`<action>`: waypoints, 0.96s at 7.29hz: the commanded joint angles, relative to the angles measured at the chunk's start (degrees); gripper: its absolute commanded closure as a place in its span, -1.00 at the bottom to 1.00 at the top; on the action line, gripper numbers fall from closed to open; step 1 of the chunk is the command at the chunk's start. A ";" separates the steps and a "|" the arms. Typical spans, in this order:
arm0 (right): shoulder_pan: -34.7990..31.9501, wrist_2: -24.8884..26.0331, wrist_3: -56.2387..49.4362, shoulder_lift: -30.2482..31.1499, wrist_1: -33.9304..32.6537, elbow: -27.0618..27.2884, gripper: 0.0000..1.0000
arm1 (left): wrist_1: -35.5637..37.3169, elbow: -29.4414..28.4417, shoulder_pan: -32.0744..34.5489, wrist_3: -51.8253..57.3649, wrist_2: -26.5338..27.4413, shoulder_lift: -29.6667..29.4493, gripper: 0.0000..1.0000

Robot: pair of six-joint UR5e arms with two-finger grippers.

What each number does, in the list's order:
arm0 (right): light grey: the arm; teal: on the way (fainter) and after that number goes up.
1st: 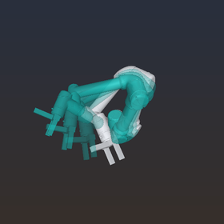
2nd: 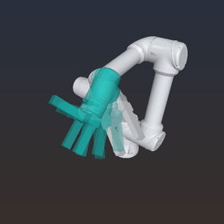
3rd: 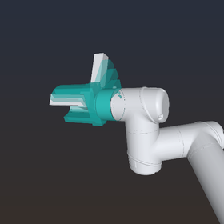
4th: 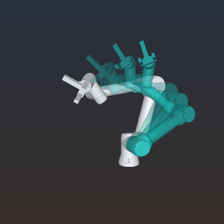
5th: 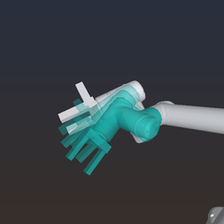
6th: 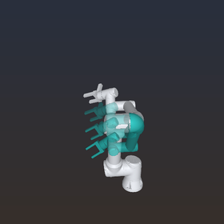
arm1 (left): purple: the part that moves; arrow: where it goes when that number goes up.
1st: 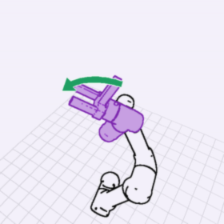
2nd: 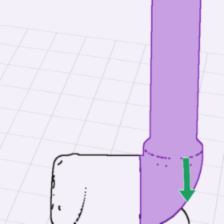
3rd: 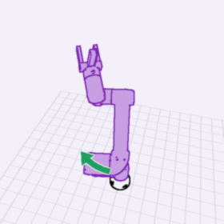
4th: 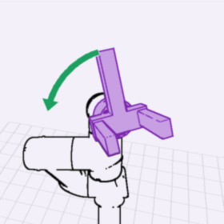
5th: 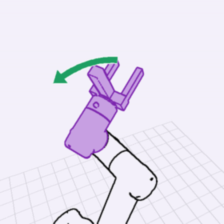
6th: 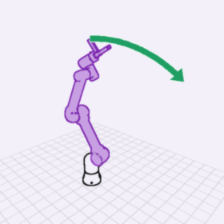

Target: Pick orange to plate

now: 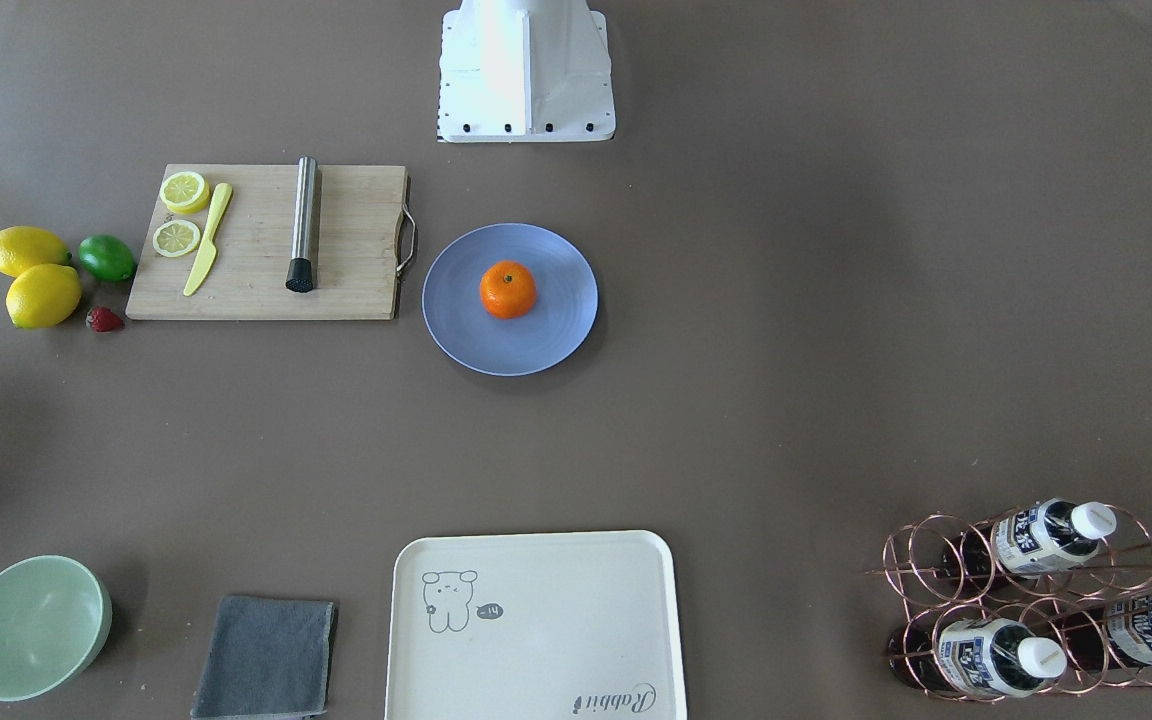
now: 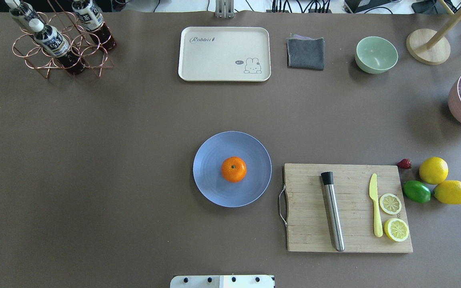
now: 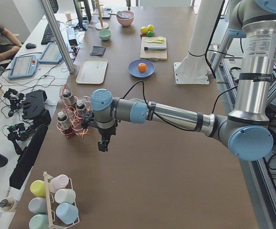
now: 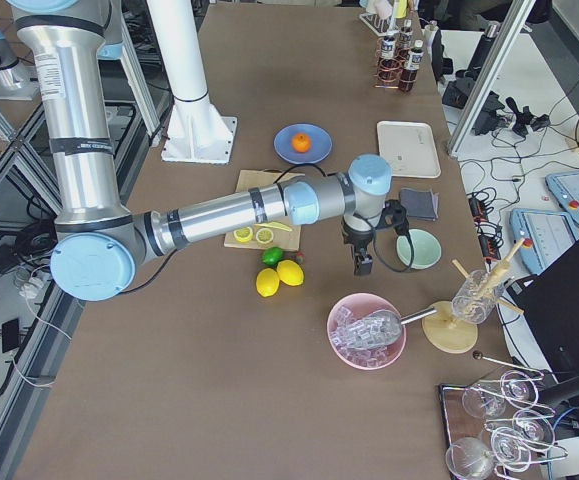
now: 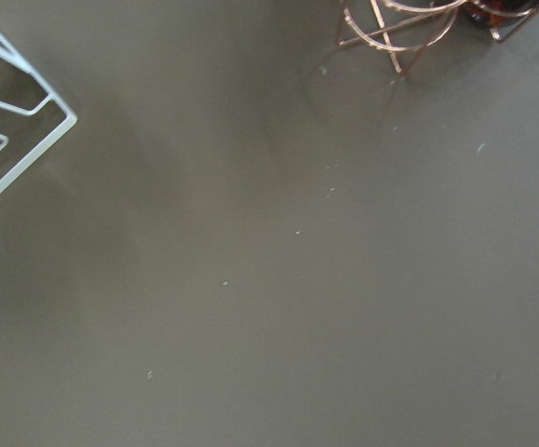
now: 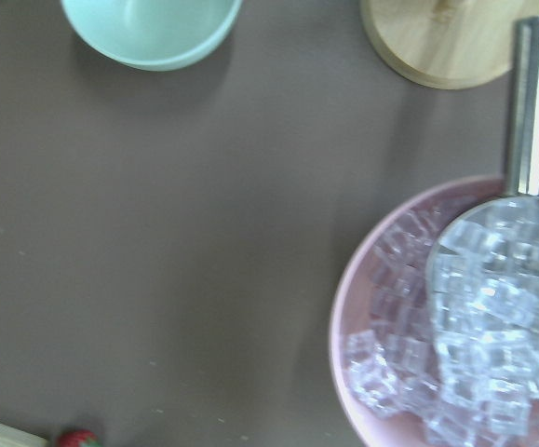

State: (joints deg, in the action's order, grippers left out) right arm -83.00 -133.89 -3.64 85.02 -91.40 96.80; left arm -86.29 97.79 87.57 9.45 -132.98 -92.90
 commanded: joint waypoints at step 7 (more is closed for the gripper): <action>-9.37 -1.29 -11.21 4.71 0.52 -5.40 -1.00 | -2.74 -6.37 2.08 1.01 -0.09 3.78 -0.95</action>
State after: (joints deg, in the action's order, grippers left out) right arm -92.12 -135.09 -14.86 89.65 -90.86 90.91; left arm -88.59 92.76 89.70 10.58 -133.08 -89.27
